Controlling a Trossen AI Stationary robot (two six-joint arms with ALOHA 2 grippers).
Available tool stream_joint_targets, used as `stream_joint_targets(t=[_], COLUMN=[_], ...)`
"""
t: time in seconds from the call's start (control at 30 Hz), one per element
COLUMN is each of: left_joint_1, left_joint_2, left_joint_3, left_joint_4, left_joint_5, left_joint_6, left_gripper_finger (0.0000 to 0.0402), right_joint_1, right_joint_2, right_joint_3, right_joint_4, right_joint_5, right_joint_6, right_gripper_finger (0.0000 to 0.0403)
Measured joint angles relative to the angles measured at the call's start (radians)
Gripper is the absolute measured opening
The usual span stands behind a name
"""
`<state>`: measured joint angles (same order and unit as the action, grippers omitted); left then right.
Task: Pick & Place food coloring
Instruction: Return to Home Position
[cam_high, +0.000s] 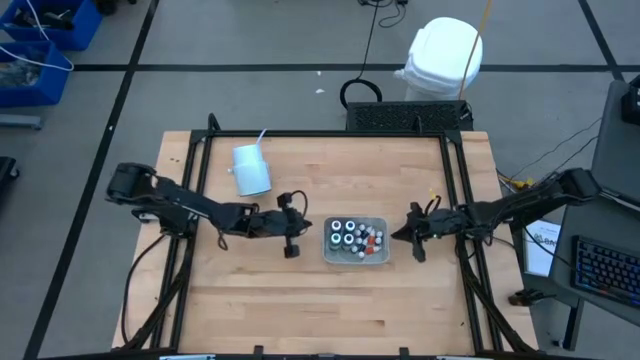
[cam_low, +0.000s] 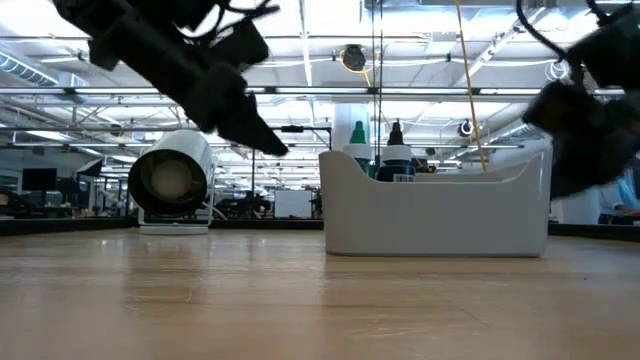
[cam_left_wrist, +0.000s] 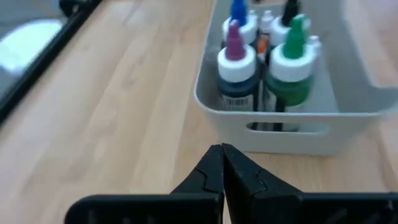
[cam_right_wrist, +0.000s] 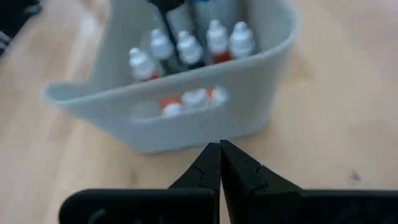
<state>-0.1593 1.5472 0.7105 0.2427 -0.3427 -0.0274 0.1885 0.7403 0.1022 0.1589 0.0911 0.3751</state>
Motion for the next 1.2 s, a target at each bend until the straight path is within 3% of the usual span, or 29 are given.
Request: stream_joint_targets(t=[0.23, 0.33, 0.47, 0.57, 0.83, 0.93, 1.2], left_joint_1=[-0.014, -0.014, 0.002, 0.010, 0.015, 0.015, 0.015], left_joint_2=[-0.226, -0.353, -0.505, -0.589, -0.720, -0.763, -0.862], left_joint_3=[-0.021, -0.088, -0.236, -0.357, -0.617, -0.669, -0.700], left_joint_4=[-0.135, -0.107, 0.065, 0.182, 0.453, 0.490, 0.468], left_joint_5=[0.085, 0.141, 0.234, 0.289, 0.291, 0.292, 0.369], left_joint_6=[0.193, 0.263, 0.301, 0.310, 0.291, 0.300, 0.387], left_gripper_finger=[0.0003, 0.0003, 0.0003, 0.0002, 0.0002, 0.0002, 0.0002], right_joint_1=[-0.044, -0.044, -0.044, -0.045, -0.057, -0.058, -0.060], right_joint_2=[-0.123, -0.201, -0.306, -0.376, -0.565, -0.633, -0.739], right_joint_3=[0.169, 0.200, 0.197, 0.197, 0.198, 0.198, 0.089], right_joint_4=[-0.229, -0.212, -0.226, -0.229, -0.269, -0.311, -0.217], right_joint_5=[0.040, 0.039, 0.039, 0.038, 0.030, -0.015, 0.020], right_joint_6=[-0.201, -0.367, -0.507, -0.515, -0.521, -0.518, -0.484], right_gripper_finger=[0.0000, 0.0000, 0.0000, 0.0000, 0.0000, 0.0000, 0.0000])
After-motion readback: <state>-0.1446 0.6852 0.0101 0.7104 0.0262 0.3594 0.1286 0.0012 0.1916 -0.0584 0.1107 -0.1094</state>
